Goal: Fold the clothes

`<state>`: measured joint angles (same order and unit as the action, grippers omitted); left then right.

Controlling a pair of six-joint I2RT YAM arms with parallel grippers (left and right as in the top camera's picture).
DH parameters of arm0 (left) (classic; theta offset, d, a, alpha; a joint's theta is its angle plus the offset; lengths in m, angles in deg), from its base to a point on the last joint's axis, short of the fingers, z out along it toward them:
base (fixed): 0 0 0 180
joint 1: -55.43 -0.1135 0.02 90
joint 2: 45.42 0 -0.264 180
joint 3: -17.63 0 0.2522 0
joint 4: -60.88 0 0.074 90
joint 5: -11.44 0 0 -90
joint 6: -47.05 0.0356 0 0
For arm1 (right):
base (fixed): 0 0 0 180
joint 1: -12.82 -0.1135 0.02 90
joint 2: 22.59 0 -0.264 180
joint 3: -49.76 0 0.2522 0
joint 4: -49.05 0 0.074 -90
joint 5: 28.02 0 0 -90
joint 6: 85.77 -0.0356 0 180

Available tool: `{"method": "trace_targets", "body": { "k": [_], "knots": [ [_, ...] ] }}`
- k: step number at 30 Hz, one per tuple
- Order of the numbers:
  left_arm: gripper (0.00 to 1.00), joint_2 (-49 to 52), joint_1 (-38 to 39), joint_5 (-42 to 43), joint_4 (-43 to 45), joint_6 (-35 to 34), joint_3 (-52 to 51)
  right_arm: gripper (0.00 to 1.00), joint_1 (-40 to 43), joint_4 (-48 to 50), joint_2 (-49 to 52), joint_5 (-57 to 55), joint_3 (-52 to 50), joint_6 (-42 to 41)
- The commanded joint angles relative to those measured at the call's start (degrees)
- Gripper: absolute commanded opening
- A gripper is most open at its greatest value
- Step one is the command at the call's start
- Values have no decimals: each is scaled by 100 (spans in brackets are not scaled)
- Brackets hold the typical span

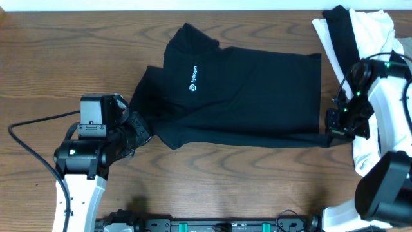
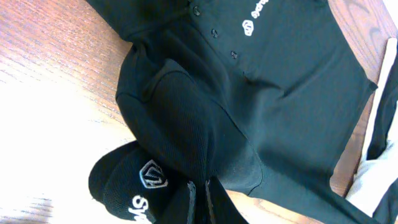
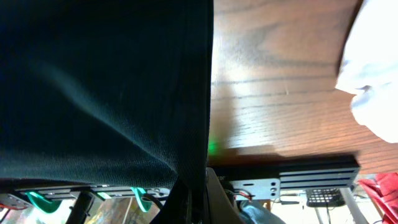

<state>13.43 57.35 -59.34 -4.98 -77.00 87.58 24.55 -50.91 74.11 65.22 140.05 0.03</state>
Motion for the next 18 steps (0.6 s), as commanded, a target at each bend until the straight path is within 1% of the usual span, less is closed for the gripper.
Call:
{"method": "trace_targets", "body": {
  "k": [1,9,18],
  "knots": [
    [6,103,-35,-136,9,101,92,1,85,238,-293,24,-271,-380],
    [6,579,-33,-133,109,98,90,1,90,940,-326,22,-420,-409],
    [6,1307,-4,-131,831,101,90,1,90,1764,-282,24,-422,-411]
  ]
}}
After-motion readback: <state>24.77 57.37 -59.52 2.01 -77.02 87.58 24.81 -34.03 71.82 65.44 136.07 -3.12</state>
